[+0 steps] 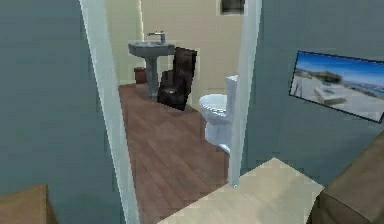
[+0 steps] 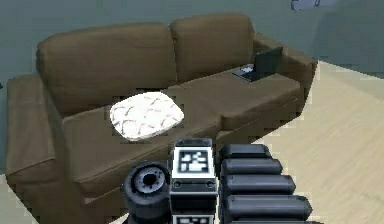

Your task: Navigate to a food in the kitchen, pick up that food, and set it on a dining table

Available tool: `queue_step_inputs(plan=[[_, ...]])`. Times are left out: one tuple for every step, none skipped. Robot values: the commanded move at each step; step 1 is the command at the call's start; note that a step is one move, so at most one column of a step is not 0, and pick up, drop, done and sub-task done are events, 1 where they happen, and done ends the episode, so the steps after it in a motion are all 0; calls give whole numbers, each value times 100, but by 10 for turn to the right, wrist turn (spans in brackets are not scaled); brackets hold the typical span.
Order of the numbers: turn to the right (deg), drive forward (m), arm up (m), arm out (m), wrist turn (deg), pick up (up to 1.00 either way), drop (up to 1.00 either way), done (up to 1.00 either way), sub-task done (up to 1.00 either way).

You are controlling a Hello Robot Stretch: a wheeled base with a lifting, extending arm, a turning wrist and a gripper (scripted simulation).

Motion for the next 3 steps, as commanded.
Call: queue_step_inputs(plan=[[450, 0, 0, 0, 0, 0, 0, 0, 0], [450, 0, 0, 0, 0, 0, 0, 0, 0], [450, 0, 0, 0, 0, 0, 0, 0, 0]])
